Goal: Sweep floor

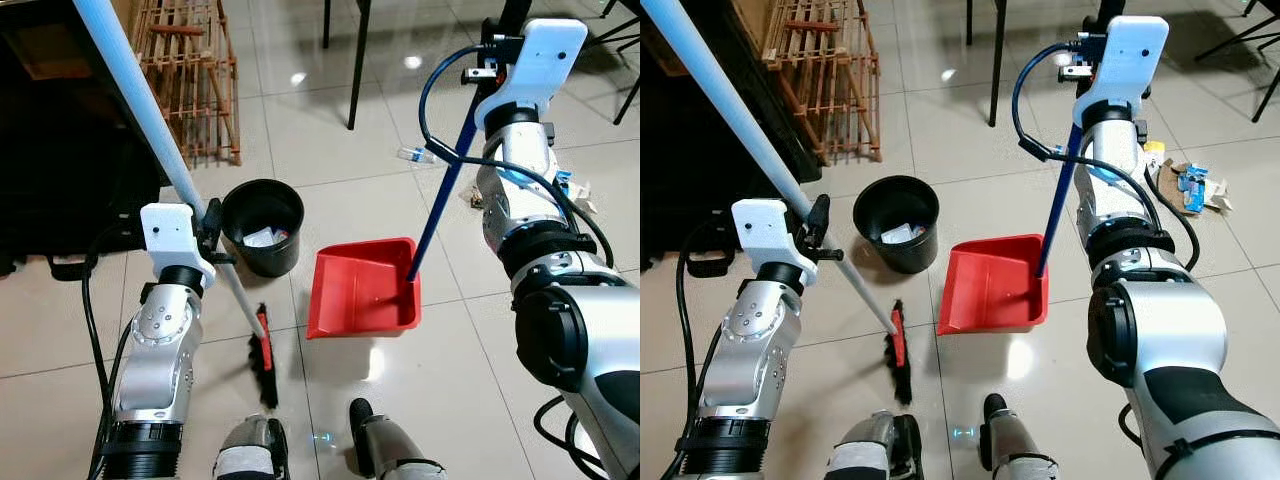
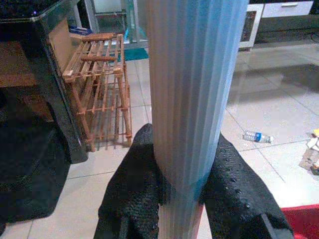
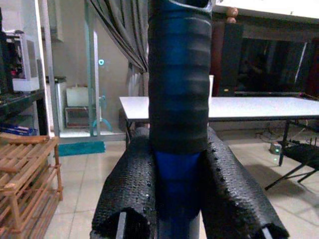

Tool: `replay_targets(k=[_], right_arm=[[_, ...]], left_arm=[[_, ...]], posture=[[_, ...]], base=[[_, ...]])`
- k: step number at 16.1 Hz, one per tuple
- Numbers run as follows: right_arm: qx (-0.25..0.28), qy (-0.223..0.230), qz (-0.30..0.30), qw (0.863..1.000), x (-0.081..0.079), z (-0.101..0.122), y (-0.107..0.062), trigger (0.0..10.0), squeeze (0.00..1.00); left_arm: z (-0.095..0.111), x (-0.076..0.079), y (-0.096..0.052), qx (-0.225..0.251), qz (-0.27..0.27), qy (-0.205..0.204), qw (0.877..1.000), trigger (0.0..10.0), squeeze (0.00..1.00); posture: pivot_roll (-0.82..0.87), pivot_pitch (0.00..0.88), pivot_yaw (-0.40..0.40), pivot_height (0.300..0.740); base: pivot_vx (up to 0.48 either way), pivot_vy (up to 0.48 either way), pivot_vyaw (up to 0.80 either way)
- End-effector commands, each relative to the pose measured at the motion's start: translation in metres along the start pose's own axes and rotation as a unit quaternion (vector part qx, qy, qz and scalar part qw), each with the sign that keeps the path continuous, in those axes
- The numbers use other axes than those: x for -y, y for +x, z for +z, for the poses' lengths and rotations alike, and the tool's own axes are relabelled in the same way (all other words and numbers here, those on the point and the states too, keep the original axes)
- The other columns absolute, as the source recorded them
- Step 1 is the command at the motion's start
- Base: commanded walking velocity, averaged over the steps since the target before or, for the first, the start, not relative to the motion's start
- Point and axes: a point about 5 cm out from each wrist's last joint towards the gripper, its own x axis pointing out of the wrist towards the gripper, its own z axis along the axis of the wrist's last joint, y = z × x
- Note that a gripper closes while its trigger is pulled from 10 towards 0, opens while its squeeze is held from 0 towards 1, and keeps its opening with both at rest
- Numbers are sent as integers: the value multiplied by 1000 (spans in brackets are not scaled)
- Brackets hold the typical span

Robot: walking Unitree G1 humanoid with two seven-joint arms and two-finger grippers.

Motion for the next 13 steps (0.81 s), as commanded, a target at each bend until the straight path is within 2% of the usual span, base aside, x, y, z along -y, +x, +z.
replay_targets(k=[1,9,11,13], right_arm=[[19,-5,-9,1000,5,9,4,10000,0],[16,-4,-15,1000,7,10,5,10000,0],[15,-5,-14,1000,7,9,5,10000,0],[14,-6,-14,1000,7,9,6,10000,0]], left_arm=[[7,1,2,21,-8,-2,1000,10000,0],[13,-3,4,30,-3,2,1000,10000,0],[11,-3,3,24,-2,16,1000,10000,0],[10,-2,3,23,-1,19,1000,10000,0]], posture=[[60,143,38,740],[82,166,34,740],[79,171,33,740],[79,176,28,740]], base=[[0,0,-800],[0,0,-800],[0,0,-800],[0,-469,-800]])
